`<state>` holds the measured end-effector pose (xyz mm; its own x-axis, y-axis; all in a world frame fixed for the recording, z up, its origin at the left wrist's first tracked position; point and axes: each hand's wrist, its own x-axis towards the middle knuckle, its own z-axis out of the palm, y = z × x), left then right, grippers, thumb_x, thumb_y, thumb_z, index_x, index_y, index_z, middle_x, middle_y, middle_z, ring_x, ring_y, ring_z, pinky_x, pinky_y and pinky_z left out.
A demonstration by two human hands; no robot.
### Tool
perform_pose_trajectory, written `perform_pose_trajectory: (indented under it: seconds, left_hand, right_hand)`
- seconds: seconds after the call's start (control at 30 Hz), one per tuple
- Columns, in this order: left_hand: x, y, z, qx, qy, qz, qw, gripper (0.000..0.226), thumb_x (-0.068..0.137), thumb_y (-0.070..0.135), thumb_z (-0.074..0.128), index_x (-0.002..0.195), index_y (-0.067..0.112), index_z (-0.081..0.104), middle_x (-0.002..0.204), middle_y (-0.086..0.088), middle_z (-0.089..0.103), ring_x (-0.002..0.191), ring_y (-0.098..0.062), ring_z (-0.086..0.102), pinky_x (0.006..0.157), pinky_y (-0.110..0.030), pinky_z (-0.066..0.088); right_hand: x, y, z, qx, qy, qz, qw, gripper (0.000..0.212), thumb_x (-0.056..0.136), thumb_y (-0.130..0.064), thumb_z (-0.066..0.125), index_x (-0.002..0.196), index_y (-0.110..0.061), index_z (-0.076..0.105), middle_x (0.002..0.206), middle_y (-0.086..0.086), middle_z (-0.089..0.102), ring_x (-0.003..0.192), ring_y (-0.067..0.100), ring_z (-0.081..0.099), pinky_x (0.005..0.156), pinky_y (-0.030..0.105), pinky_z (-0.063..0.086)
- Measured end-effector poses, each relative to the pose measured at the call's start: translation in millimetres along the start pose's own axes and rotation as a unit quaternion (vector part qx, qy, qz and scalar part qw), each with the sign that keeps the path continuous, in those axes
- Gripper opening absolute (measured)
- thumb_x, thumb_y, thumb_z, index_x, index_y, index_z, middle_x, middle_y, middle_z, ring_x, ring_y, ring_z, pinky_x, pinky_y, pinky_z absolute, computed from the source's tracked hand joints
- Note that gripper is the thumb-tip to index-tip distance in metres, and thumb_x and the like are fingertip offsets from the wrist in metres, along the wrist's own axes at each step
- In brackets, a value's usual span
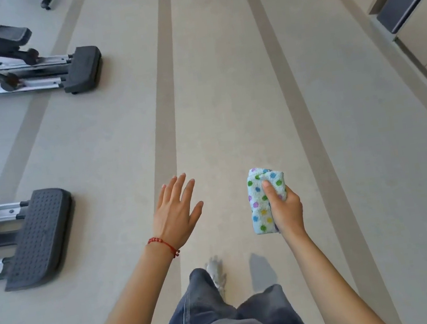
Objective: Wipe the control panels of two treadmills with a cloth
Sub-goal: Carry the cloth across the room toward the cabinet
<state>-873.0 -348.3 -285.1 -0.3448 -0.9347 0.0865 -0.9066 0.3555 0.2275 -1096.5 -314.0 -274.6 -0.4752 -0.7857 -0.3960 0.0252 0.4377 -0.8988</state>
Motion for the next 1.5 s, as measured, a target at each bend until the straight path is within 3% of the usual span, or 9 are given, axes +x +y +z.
perform_pose_trajectory:
  seconds: [0.3,0.4,0.7,0.97,1.23,1.5]
  left_hand:
    - [191.3,-36.2,8.1,-0.021,-0.022,0.01,0.999,0.063,0.096,0.048,0.022,0.126,0.003,0.055,0.13,-0.02,0.053,0.119,-0.039,0.05,0.098,-0.052,0.038]
    - [256.2,-44.1,24.7,-0.021,-0.029,0.015,0.999,0.068,0.098,0.05,0.015,0.126,0.004,0.055,0.13,-0.019,0.053,0.119,-0.039,0.05,0.098,-0.052,0.038]
    - [449.3,-56.8,30.3,-0.01,-0.035,0.008,0.999,0.072,0.098,0.052,0.011,0.123,0.003,0.058,0.127,-0.019,0.056,0.116,-0.04,0.053,0.096,-0.052,0.037]
    - [598.1,-90.1,39.9,-0.016,-0.041,0.017,0.999,0.07,0.098,0.052,0.012,0.124,0.004,0.056,0.128,-0.019,0.055,0.117,-0.039,0.052,0.095,-0.052,0.04]
    - [777.9,-136.8,49.9,-0.014,-0.058,0.062,0.996,0.071,0.099,0.052,0.011,0.125,0.003,0.056,0.13,-0.019,0.054,0.119,-0.039,0.051,0.097,-0.053,0.038]
    - [920.6,-166.3,49.8,-0.015,-0.072,0.092,0.993,0.071,0.098,0.051,0.012,0.124,0.002,0.056,0.129,-0.02,0.054,0.118,-0.039,0.052,0.098,-0.053,0.037]
  right_hand:
    - [153.6,-76.7,46.9,-0.002,0.022,0.004,1.0,0.013,0.085,-0.04,0.062,0.087,-0.027,0.063,0.089,-0.002,0.069,0.084,0.018,0.068,0.075,0.035,0.057]
    - [217.2,-99.4,60.6,0.001,0.027,0.002,1.0,0.018,0.086,-0.038,0.062,0.093,-0.022,0.064,0.09,0.0,0.069,0.083,0.017,0.068,0.073,0.032,0.057]
    - [394.0,-195.2,90.8,0.004,0.015,0.012,1.0,0.011,0.084,-0.039,0.063,0.081,-0.029,0.063,0.085,-0.004,0.069,0.082,0.018,0.069,0.075,0.039,0.058]
    - [519.3,-251.9,131.3,0.018,0.028,0.02,0.999,0.01,0.085,-0.036,0.063,0.081,-0.027,0.064,0.082,-0.006,0.068,0.078,0.017,0.068,0.073,0.034,0.057]
    - [670.4,-319.6,196.6,0.003,0.057,0.024,0.998,0.031,0.069,-0.056,0.06,0.079,-0.027,0.064,0.082,-0.006,0.068,0.083,0.019,0.068,0.079,0.043,0.057]
    - [782.6,-384.7,244.9,0.002,0.075,0.023,0.997,0.014,0.085,-0.043,0.06,0.08,-0.03,0.061,0.085,-0.008,0.066,0.086,0.019,0.067,0.081,0.04,0.057]
